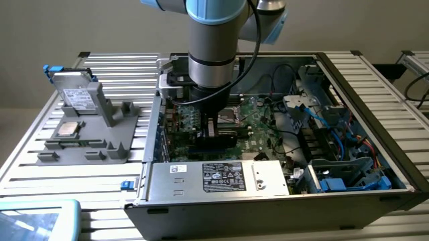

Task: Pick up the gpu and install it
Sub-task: 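Insert the gpu into the slot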

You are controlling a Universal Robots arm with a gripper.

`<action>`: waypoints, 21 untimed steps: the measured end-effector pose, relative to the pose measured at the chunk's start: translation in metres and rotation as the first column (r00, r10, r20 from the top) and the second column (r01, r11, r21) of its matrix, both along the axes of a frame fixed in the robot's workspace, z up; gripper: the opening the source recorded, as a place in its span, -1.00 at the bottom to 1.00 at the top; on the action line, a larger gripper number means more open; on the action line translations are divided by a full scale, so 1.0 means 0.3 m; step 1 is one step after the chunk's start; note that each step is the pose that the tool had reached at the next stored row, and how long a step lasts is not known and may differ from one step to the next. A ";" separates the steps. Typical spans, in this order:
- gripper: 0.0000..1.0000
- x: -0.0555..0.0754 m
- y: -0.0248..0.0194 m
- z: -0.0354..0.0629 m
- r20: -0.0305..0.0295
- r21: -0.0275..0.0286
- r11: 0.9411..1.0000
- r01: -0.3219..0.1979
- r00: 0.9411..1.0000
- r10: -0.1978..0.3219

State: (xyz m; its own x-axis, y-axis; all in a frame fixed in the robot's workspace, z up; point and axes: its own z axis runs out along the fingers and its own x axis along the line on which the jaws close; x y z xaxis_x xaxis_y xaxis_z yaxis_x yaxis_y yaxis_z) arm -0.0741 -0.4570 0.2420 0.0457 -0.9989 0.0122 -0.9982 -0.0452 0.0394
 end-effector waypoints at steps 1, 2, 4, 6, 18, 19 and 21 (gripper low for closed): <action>-0.45 0.000 0.000 0.000 0.000 0.000 1.000 0.000 1.000 0.000; -0.45 0.000 0.000 0.000 0.000 0.000 1.000 0.000 1.000 0.000; -0.45 0.000 0.000 0.000 0.000 0.000 1.000 0.000 1.000 0.000; -0.45 0.000 0.000 -0.001 0.000 0.000 1.000 0.000 1.000 0.000; -0.45 0.000 0.000 -0.003 0.000 0.000 1.000 0.000 1.000 0.000; -0.45 0.001 0.000 -0.003 0.000 0.000 1.000 0.000 1.000 0.000; -0.45 0.003 0.000 -0.003 0.000 0.000 1.000 0.000 1.000 0.000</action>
State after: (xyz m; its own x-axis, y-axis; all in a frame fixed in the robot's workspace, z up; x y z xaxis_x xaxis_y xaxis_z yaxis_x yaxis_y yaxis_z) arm -0.0733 -0.4570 0.2409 0.0455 -0.9989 0.0121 -0.9982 -0.0450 0.0396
